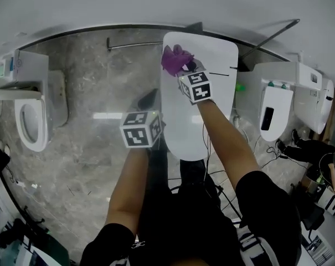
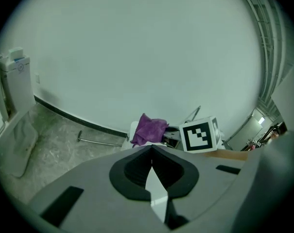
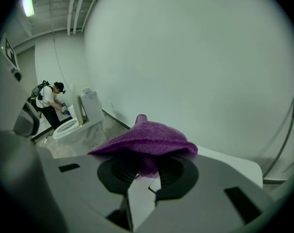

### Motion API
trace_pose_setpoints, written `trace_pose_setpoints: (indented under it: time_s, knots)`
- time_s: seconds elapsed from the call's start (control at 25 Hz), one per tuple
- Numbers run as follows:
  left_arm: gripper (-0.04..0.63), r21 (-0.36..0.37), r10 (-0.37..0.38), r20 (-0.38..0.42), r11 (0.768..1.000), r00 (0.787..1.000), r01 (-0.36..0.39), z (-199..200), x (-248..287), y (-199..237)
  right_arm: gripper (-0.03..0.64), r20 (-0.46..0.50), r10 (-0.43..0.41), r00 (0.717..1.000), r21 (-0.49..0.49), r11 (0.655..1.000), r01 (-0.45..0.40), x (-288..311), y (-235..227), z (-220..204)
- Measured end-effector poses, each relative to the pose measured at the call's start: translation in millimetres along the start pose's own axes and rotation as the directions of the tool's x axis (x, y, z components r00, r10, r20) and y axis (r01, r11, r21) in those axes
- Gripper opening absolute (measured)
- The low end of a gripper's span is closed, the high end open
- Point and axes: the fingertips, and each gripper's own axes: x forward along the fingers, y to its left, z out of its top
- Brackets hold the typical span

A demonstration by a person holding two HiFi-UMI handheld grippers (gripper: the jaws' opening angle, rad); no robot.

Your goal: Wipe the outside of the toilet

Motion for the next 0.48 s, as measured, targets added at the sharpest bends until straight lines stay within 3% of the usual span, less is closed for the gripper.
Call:
trace_pose_setpoints:
  time_s: [0.48]
  knots:
    - [0.008,-0.002,0.013,-0.071,1.0,0.997,-0.013,-23,39,52,0.081,-0.21,-0.088,0.974,-0.016,0.996,0.087,112,-41,-51]
